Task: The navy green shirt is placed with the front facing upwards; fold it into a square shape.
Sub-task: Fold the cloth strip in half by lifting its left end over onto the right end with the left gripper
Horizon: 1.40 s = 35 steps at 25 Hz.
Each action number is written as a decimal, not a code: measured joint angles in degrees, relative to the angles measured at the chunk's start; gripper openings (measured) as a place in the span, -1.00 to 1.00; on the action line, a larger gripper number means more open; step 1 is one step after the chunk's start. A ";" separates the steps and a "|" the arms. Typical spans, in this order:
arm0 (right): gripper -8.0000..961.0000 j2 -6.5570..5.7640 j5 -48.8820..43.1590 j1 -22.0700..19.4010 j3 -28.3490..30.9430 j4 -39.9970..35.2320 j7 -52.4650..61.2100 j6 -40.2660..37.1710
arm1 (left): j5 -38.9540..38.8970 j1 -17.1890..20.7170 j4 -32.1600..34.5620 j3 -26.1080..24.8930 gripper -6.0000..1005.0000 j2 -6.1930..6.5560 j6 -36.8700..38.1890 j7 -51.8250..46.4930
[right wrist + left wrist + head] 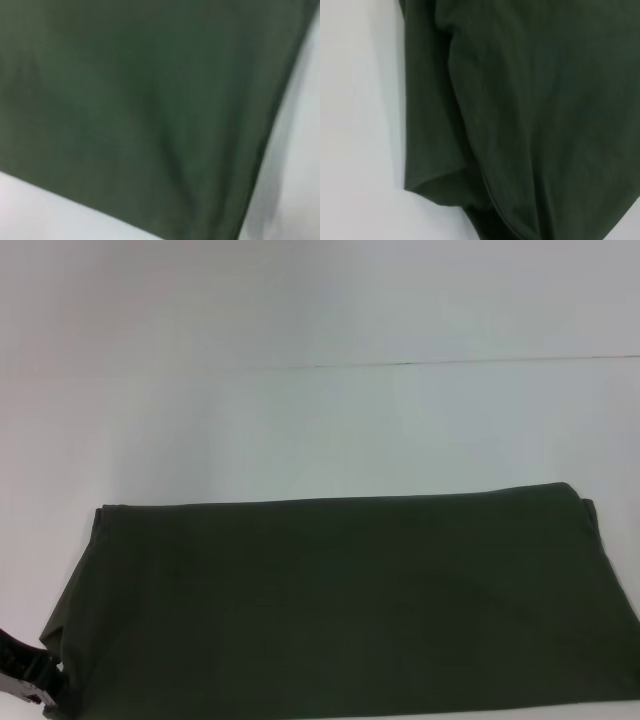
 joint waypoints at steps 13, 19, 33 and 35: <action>0.65 -0.48 4.81 1.35 13.81 -2.94 -7.46 -3.37 | -0.04 -0.01 2.38 -1.88 -0.98 0.41 0.70 -2.04; 0.68 -0.95 8.56 0.68 13.94 -2.71 -7.87 -2.83 | -0.07 0.20 3.84 -2.69 -0.91 0.69 1.96 -2.80; 0.68 -1.07 17.13 -0.22 18.58 -1.93 -13.20 -3.27 | -0.46 1.43 11.52 -7.74 -0.22 1.12 1.22 -4.50; 0.68 -1.03 21.37 -0.76 18.59 -0.71 -15.84 -3.29 | -1.75 1.43 11.91 -11.98 -0.13 1.45 0.39 -3.23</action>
